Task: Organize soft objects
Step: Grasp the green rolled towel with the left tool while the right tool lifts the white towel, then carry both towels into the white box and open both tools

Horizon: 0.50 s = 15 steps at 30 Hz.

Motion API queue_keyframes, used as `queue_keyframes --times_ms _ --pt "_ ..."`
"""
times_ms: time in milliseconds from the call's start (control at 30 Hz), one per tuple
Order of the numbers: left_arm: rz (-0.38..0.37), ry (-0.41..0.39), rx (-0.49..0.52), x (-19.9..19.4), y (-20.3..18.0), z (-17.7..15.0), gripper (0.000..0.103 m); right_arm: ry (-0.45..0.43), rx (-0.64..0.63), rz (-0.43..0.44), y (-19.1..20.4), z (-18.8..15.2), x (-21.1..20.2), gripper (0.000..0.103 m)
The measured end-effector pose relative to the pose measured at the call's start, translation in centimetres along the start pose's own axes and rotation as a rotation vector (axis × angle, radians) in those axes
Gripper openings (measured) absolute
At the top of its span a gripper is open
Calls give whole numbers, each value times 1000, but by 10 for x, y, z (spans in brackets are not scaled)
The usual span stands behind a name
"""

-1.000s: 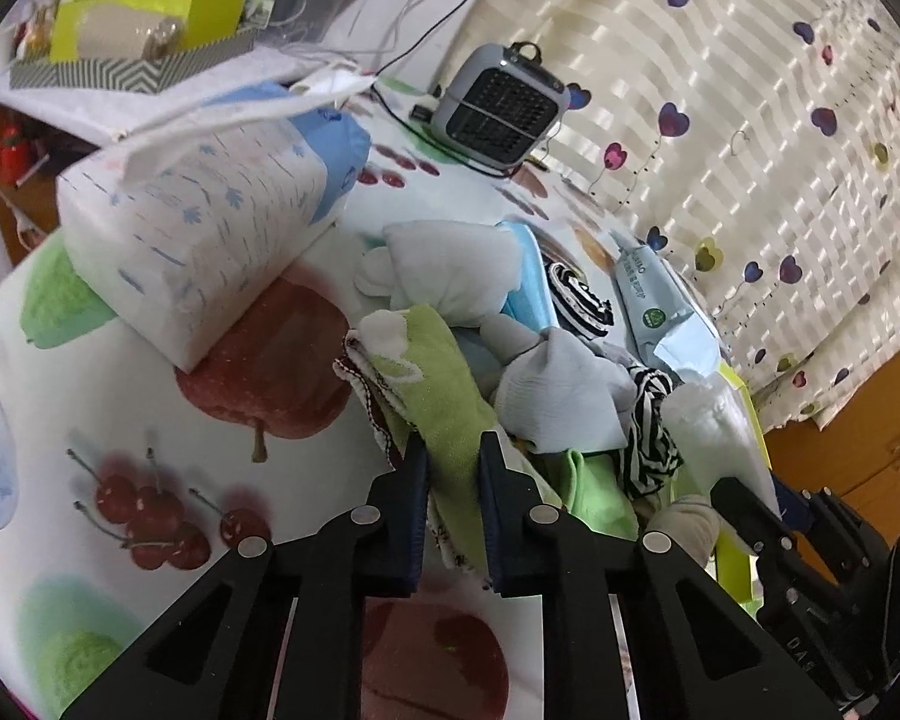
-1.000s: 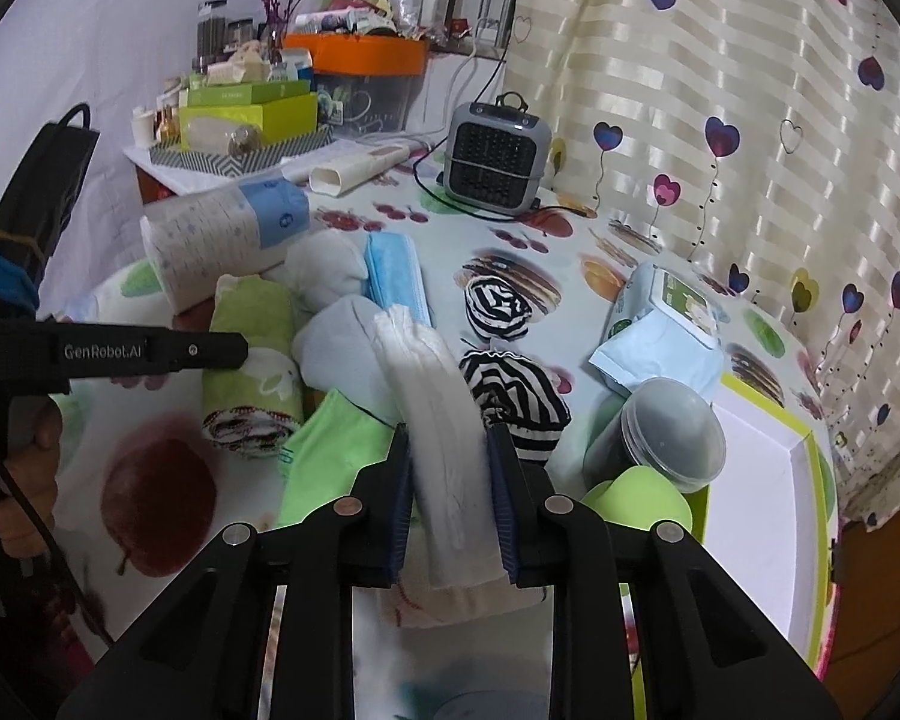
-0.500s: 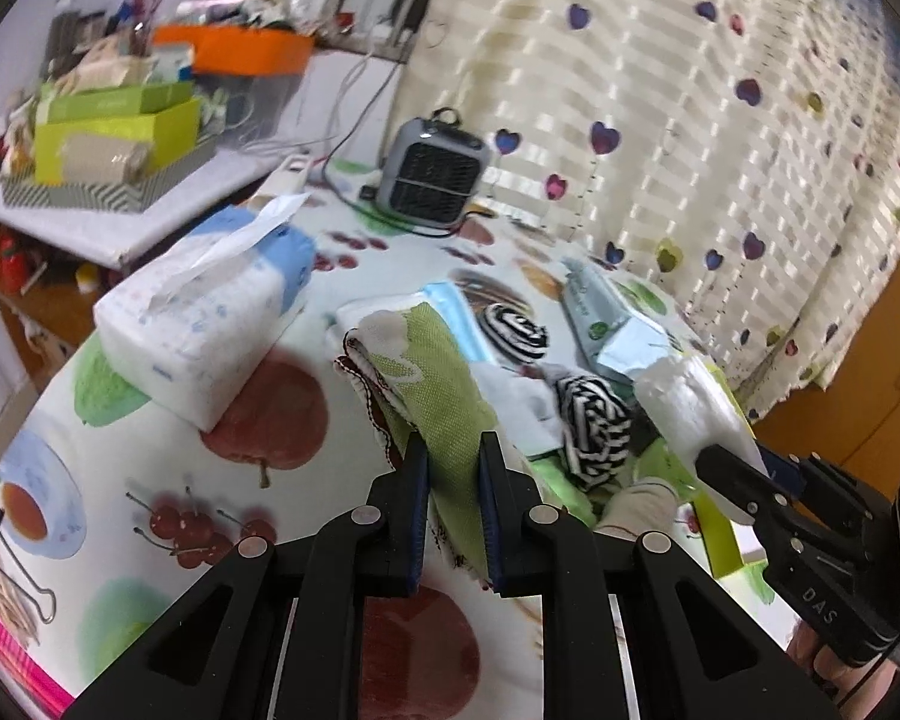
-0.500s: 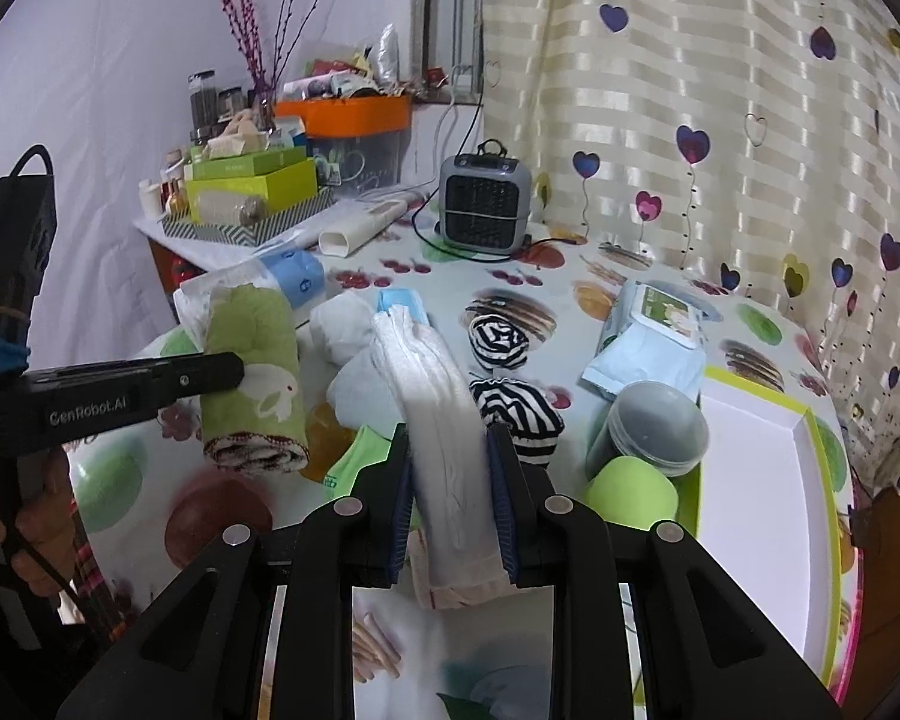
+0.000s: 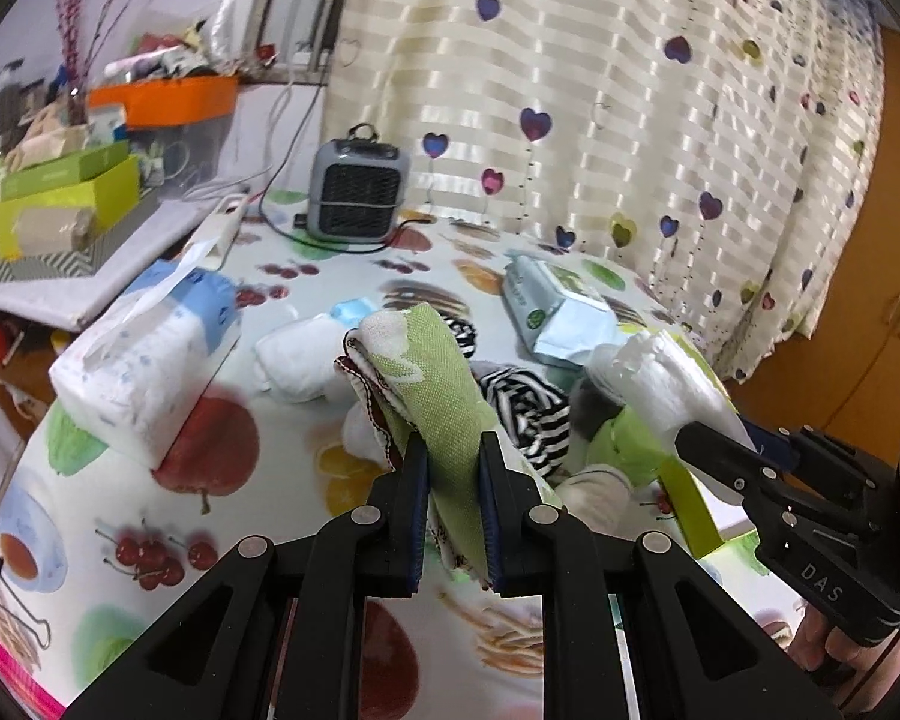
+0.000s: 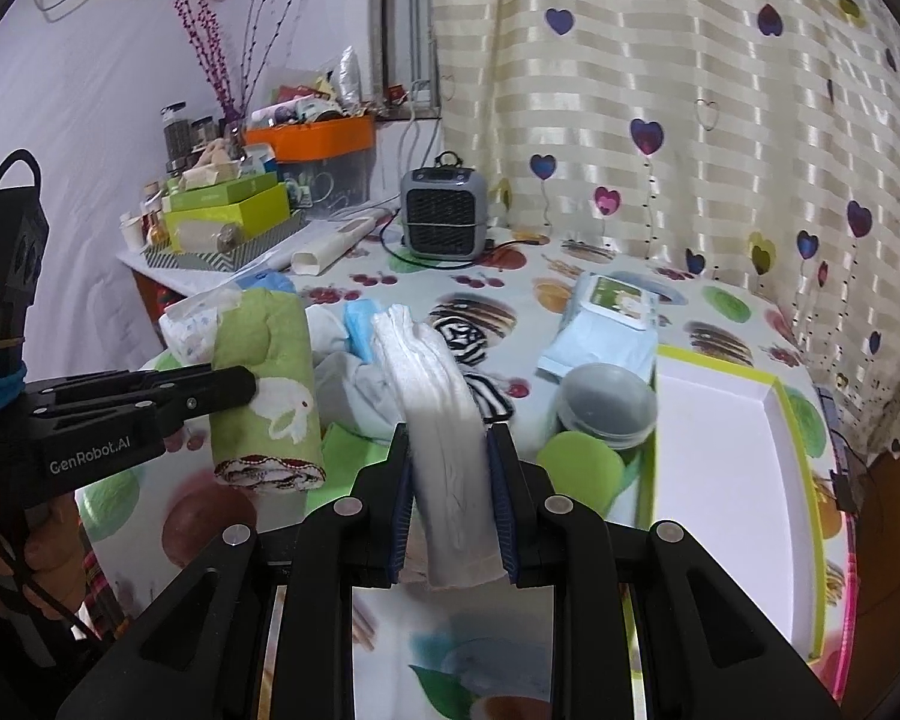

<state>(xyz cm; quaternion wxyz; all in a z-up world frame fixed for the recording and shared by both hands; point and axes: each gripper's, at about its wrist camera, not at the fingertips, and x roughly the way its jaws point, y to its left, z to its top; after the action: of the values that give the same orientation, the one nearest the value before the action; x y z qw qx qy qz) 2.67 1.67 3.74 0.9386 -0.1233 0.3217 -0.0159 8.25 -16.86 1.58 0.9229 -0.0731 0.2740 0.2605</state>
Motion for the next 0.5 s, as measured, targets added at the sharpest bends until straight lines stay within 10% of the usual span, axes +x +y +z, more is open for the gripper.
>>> queue_keyframes --times_ms 500 --pt "-127 -6 114 14 -59 12 15 -4 116 -115 -54 -12 -17 25"
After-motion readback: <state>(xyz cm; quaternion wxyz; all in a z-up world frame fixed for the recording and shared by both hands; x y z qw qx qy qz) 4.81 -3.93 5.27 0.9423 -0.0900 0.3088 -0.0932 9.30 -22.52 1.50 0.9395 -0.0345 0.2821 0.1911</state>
